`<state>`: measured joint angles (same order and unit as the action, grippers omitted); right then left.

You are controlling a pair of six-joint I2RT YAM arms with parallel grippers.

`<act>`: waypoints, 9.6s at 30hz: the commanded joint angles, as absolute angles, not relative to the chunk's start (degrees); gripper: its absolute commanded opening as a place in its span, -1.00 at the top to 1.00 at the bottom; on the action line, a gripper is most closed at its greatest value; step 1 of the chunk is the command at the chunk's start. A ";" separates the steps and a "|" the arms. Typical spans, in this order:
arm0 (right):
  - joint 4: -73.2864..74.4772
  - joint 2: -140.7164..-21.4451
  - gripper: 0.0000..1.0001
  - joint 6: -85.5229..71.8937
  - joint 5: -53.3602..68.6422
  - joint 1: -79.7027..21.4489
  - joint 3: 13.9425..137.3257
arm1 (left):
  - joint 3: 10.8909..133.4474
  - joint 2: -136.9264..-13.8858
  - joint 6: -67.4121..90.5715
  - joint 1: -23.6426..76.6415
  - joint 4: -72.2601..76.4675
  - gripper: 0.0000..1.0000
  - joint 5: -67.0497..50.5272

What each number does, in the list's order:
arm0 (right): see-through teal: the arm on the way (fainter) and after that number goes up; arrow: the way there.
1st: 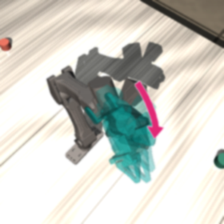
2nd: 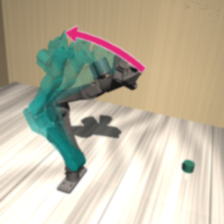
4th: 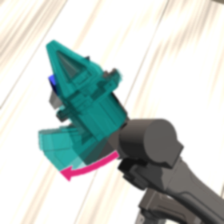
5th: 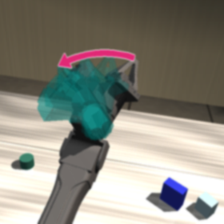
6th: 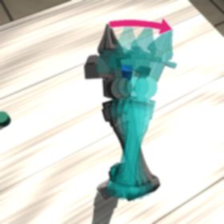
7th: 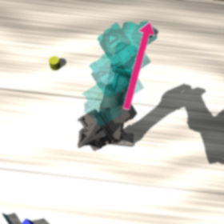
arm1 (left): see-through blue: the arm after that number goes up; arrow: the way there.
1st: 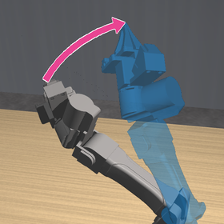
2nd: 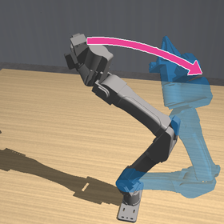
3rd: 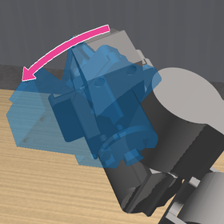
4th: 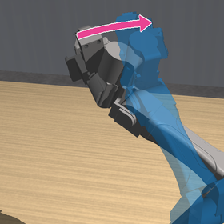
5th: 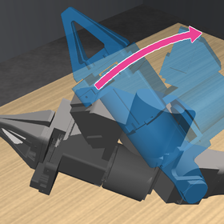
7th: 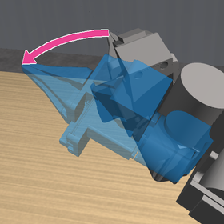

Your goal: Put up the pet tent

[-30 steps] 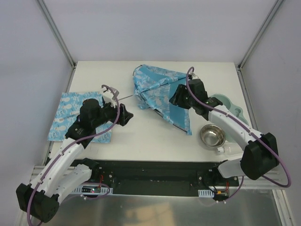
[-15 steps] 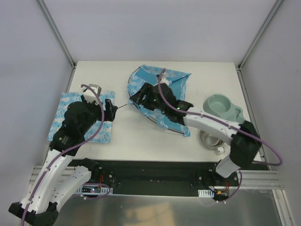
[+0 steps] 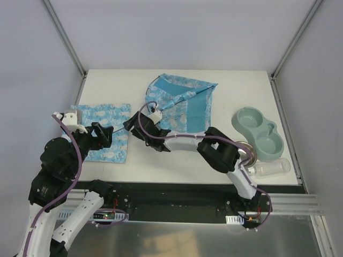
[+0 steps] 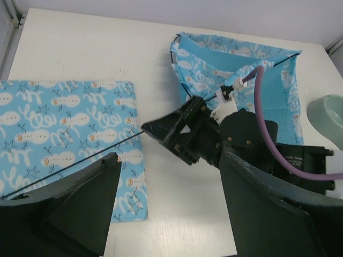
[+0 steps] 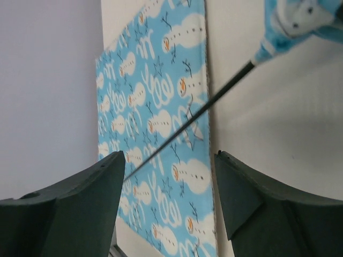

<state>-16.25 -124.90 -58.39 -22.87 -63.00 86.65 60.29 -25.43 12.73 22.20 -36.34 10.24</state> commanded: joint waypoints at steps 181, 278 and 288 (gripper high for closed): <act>20.39 -117.08 -0.30 -42.89 40.34 -29.53 112.77 | 54.49 -55.37 35.42 22.76 -10.37 1.00 -26.64; 11.16 -88.16 1.00 -35.49 0.35 -51.15 87.62 | 54.84 -46.16 31.82 18.30 -7.64 -0.59 -9.80; 5.55 -88.16 1.00 -49.47 2.46 -48.08 87.45 | 55.72 -52.90 32.78 14.24 -5.81 -0.68 -4.48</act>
<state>11.79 -89.95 -43.44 5.39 -51.03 85.93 54.17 -48.53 32.99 15.27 -8.69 -7.35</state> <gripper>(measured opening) 0.042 0.836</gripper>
